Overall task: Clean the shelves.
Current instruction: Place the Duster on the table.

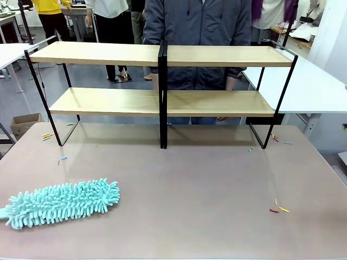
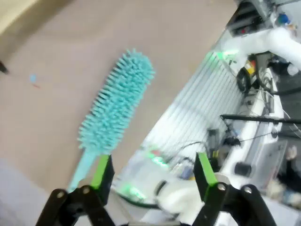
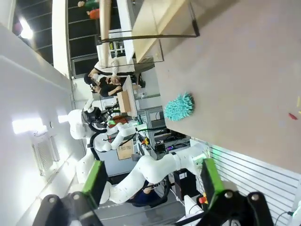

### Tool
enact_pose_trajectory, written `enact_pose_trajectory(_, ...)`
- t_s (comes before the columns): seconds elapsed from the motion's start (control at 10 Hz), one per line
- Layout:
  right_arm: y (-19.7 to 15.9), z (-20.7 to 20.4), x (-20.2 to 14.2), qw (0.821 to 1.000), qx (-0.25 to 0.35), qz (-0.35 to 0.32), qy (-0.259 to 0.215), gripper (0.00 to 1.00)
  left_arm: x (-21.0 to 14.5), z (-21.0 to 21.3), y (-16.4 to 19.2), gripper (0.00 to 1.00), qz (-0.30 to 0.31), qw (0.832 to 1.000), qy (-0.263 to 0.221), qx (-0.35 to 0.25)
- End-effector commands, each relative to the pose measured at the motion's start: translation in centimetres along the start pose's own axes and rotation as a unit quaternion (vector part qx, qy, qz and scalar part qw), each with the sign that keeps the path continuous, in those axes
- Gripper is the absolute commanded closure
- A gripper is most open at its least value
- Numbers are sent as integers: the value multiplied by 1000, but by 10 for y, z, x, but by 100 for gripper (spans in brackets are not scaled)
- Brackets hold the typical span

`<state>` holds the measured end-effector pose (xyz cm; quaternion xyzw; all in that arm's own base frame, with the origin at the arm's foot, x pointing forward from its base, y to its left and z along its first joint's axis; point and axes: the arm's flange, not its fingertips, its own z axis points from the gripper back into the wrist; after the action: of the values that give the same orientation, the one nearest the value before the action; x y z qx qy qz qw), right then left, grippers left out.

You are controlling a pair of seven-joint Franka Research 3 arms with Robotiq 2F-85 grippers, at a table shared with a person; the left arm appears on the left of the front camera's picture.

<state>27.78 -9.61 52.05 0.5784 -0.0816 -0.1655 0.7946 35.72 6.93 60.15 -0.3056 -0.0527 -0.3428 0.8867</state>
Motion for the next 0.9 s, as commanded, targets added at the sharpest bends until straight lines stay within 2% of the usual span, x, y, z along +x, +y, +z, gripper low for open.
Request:
enact_pose_trajectory(0.0,16,-19,-17,999,32,-12,-8,0,17,-8,9,0,240,964,-66,-95)
enact_pose_trajectory(0.1,21,-20,-21,999,51,-4,-2,0,23,-11,24,0,305,945,-76,-91)
enact_pose_trajectory(0.2,22,-21,-23,999,51,1,1,0,30,-2,41,0,343,923,-104,-142)
enact_pose_trajectory(0.3,19,-21,-22,998,56,4,7,0,36,17,63,0,388,877,-173,-223)
enact_pose_trajectory(0.4,19,-22,-22,998,55,9,9,0,38,31,79,0,405,843,-237,-263)
enact_pose_trajectory(0.5,19,-24,-22,998,52,13,13,0,34,44,99,0,434,794,-263,-336)
enact_pose_trajectory(0.6,19,-26,-21,999,44,0,6,0,27,51,120,0,449,759,-301,-364)
enact_pose_trajectory(0.7,19,-26,-21,999,52,8,6,0,18,54,137,0,471,732,-319,-374)
enact_pose_trajectory(0.8,28,-15,-10,999,42,6,12,0,12,51,146,0,486,718,-322,-381)
